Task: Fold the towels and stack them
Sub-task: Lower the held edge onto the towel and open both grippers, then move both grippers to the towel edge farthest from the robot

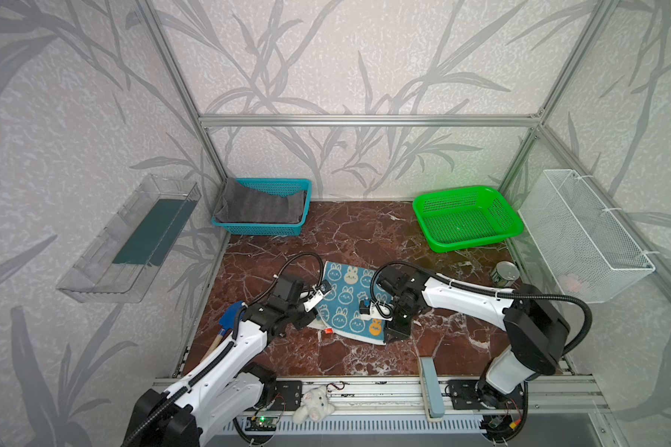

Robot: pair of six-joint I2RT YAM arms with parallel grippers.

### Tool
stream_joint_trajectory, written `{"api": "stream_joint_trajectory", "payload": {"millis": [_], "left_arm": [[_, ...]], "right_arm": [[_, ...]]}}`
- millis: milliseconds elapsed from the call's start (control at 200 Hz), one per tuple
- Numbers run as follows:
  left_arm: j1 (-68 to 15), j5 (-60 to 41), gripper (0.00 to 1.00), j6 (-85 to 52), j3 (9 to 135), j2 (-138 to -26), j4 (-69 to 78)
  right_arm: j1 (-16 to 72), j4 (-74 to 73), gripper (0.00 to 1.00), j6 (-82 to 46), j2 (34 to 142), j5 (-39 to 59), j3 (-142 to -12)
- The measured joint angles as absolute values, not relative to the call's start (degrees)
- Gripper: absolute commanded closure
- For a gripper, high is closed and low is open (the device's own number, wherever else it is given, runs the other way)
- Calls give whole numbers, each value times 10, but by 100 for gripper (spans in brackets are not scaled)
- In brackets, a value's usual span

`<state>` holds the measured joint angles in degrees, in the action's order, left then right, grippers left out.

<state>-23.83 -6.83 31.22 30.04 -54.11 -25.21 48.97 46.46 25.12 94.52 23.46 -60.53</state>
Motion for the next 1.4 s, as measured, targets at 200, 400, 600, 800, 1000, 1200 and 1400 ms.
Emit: {"api": "stream_joint_trajectory", "payload": {"millis": [200, 400, 600, 800, 1000, 1200, 1400], "left_arm": [[-235, -38, 48, 316, 302, -540, -256], [-213, -17, 48, 311, 329, -530, -262], [-208, -36, 48, 255, 375, -549, -247], [-190, -37, 47, 196, 392, -568, -242], [-166, -40, 35, 145, 447, -590, -248], [-164, -47, 29, 98, 470, -621, -256], [-164, -50, 29, 65, 521, -678, -270]], "right_arm": [[482, 468, 57, 248, 941, 229, -606], [441, 453, 61, 217, 924, 267, -612], [436, 416, 72, 156, 950, 298, -622], [448, 411, 90, 133, 1007, 295, -623], [455, 438, 96, 130, 1071, 259, -644], [437, 480, 98, 156, 1074, 182, -666], [408, 502, 70, 181, 1067, 140, -674]]}}
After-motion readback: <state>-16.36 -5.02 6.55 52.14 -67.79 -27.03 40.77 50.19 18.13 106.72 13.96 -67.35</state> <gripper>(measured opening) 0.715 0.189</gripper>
